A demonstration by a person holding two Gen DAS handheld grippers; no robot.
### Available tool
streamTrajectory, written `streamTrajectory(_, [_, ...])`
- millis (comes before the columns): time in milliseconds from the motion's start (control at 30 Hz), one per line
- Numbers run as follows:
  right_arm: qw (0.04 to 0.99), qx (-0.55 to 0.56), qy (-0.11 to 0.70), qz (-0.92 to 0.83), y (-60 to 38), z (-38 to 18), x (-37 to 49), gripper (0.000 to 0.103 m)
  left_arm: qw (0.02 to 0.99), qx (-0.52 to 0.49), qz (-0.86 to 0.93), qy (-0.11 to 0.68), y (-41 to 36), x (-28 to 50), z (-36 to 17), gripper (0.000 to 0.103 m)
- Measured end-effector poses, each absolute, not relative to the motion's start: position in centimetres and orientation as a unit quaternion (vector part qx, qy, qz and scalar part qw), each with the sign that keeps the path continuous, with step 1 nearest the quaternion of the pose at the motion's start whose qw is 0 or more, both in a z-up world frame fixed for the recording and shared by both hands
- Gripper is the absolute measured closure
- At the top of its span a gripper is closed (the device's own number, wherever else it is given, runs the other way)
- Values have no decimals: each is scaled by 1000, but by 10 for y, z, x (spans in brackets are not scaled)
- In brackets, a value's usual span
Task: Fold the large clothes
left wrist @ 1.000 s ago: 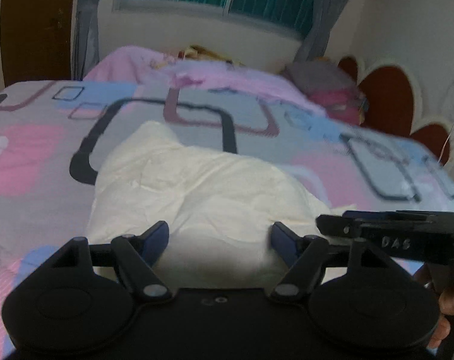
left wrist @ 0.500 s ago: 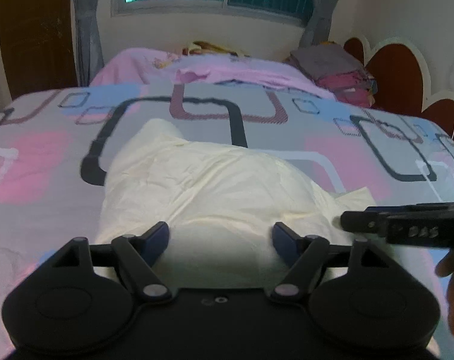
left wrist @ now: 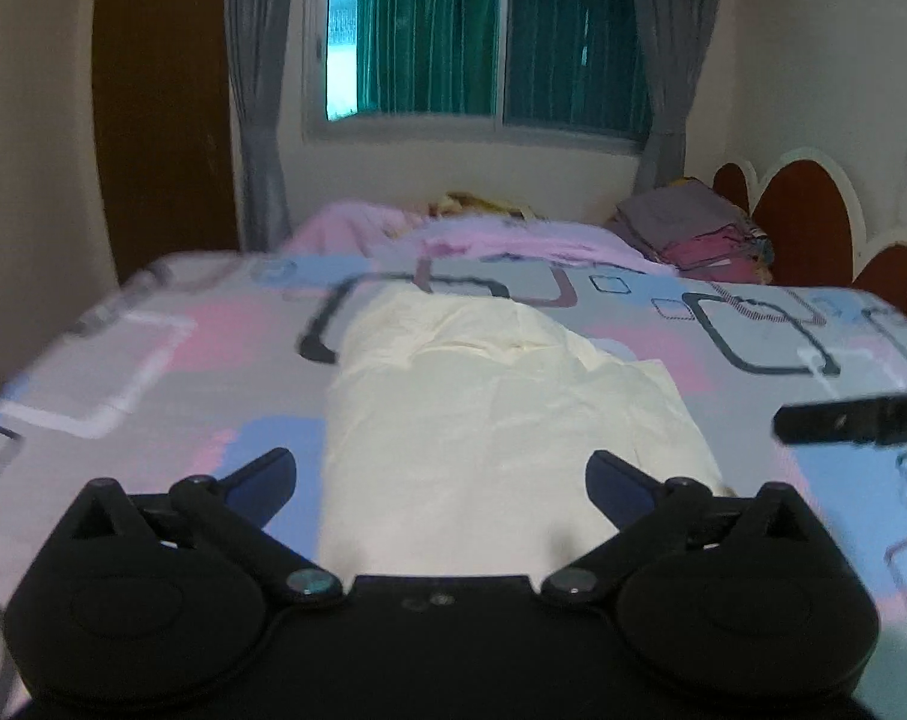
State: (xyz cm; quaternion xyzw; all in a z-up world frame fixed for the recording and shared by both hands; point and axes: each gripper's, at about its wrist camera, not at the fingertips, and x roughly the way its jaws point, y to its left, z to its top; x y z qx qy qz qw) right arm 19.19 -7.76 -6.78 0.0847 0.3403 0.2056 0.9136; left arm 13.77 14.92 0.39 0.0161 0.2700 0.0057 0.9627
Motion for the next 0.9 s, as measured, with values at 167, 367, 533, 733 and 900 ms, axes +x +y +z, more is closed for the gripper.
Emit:
streamTrajectory(167, [927, 71, 307, 205, -83, -56, 131, 0, 972, 29, -9, 232, 136, 77, 18, 33])
streamTrajectory(367, [933, 71, 292, 200, -92, -39, 93, 0, 970, 20, 9, 244, 127, 55, 31, 15])
streamTrajectory(533, [943, 28, 285, 168, -88, -32, 57, 0, 977, 21, 23, 211, 113, 29, 45, 0])
streamTrajectory(733, [945, 36, 292, 140, -90, -31, 22, 0, 974, 10, 27, 224, 106, 7, 50, 0])
streamTrajectory(900, [950, 44, 285, 123, -91, -26, 1, 0, 973, 11, 30, 231, 103, -15, 50, 0])
